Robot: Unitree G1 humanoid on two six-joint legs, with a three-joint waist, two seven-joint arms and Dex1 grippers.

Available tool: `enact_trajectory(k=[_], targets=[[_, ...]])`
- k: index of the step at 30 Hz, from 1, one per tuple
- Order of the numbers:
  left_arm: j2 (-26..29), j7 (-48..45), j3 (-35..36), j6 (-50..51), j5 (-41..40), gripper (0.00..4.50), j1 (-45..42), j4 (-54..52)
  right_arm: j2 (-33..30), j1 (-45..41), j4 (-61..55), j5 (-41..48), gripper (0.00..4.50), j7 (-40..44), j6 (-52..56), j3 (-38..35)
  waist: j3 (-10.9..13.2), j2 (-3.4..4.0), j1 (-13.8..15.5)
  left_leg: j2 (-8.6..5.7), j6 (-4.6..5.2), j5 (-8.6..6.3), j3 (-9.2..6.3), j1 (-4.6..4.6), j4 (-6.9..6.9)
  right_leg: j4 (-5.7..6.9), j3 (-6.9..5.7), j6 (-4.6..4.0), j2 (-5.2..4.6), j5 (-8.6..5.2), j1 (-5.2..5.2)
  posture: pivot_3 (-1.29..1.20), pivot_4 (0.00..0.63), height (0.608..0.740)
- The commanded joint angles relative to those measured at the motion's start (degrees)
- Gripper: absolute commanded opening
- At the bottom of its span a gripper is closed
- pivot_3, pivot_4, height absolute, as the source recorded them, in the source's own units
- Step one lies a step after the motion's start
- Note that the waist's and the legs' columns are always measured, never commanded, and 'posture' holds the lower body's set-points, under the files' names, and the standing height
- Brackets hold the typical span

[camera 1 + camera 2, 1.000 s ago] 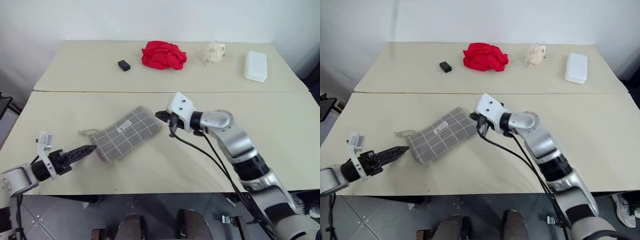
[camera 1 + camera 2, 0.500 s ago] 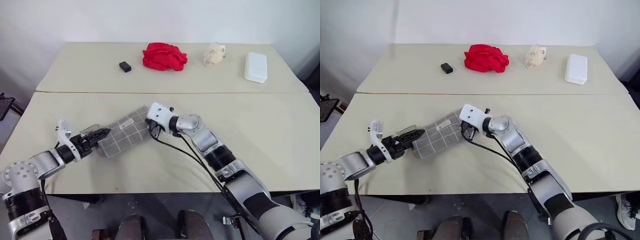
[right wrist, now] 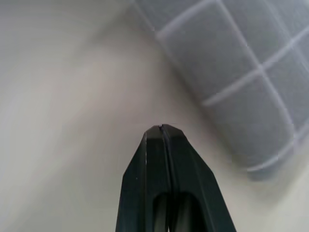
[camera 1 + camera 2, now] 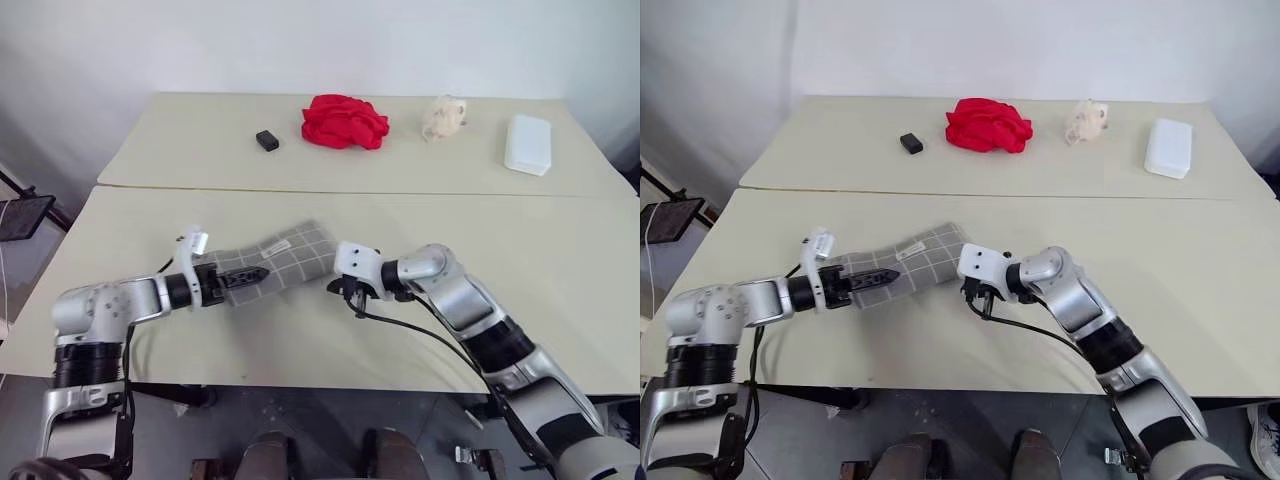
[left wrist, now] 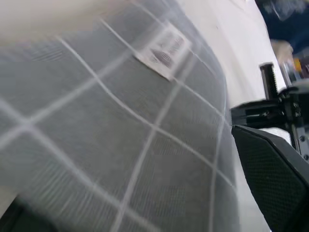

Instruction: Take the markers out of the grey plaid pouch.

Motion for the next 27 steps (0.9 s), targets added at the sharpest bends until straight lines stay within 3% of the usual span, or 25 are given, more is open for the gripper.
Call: enact_trajectory(k=[1,10,16,22,27], targets=[[-3.3,-3.3,-8.6,0.4,3.4,4.50,0.9,4.3,-1.7,2.1,-6.1,1.9,0.03,0.7,4.5,-1.6,0.0,-0.01,0.3,0.00,0.01,-0.01,0.00,-0.01,0.00,-0.01,0.00,0.00,0.00,0.00,-0.01,0.00,0.150,0.740],[-5.7,-6.2,-8.9,-1.2,6.2,4.50,-0.9,6.1,-3.8,3.4,-12.2,9.0,0.03,-2.7,7.3,-12.9,0.0,-0.16,0.6,0.00,0.04,0.01,-0.02,-0.08,0.01,-0.15,-0.08,0.07,0.00,0.04,0.03,0.00,0.150,0.740],[-7.0,-5.4,-7.3,-1.8,6.4,2.71,0.0,5.4,-4.7,5.4,-13.4,10.4,0.00,-5.0,7.1,-15.2,0.1,-0.23,0.3,0.03,0.04,0.01,0.01,-0.10,-0.13,-0.25,-0.13,0.08,0.02,0.04,-0.02,0.00,0.150,0.740],[-4.5,-12.8,-10.0,-1.1,4.0,0.78,0.8,1.4,-7.3,7.3,-17.0,12.7,0.00,-5.3,9.1,-16.5,0.2,-0.38,0.0,0.03,0.05,0.01,0.03,-0.34,-0.17,-0.47,-0.17,0.17,0.02,0.09,-0.18,0.00,0.150,0.740],[-0.4,-23.4,-14.6,1.5,0.9,0.13,0.4,-3.0,-9.6,6.4,-19.4,14.6,0.00,-5.9,11.7,-17.7,0.3,-0.45,-0.3,0.04,0.04,0.01,0.07,-0.43,-0.18,-0.49,-0.18,0.17,0.03,0.09,-0.28,0.00,0.150,0.740]])
